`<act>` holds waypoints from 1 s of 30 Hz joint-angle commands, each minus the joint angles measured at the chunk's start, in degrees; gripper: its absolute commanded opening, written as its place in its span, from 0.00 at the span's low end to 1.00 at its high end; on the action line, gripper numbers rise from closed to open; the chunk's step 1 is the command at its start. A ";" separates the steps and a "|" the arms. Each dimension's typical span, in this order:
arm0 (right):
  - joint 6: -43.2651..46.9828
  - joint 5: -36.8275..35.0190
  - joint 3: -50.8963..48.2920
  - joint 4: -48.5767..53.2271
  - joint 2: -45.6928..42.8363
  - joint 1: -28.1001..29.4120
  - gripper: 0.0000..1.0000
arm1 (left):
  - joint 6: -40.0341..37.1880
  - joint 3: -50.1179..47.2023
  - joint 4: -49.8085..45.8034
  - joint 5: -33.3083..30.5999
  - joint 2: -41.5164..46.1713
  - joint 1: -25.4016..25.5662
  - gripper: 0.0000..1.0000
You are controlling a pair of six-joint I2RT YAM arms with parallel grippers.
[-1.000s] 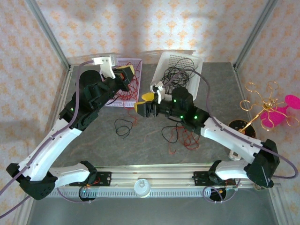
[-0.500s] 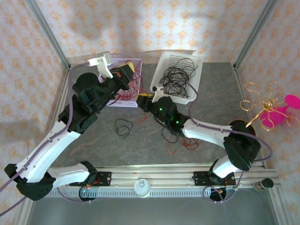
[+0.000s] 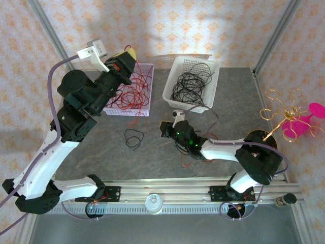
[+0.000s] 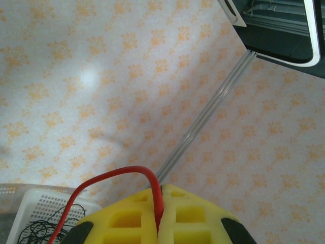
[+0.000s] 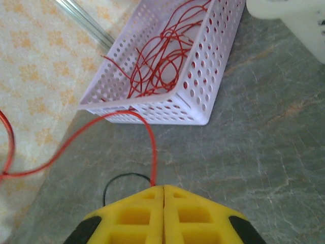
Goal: Untangle the cables
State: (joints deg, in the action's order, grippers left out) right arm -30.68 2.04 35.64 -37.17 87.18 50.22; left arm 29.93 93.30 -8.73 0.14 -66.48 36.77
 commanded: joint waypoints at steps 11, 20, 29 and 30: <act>-4.03 21.34 -0.05 -5.60 -18.50 0.23 0.37 | -1.77 -0.36 -1.75 -0.80 -0.23 0.57 0.00; -6.63 14.63 0.24 -11.72 -19.90 3.76 0.55 | -1.28 -1.14 -0.94 -0.65 -0.70 0.58 0.00; -14.75 5.31 11.34 -13.06 -8.08 5.79 0.62 | -0.50 -2.34 -0.08 -0.32 -0.66 0.57 0.00; -16.11 4.25 12.44 -12.64 -6.91 5.98 0.62 | -0.51 -2.37 0.01 -0.30 -0.59 0.51 0.00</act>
State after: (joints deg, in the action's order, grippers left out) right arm -41.98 11.16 44.84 -47.18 77.67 55.72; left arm 29.54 91.46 -10.83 -0.32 -67.51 36.77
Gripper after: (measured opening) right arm 0.620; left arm 0.050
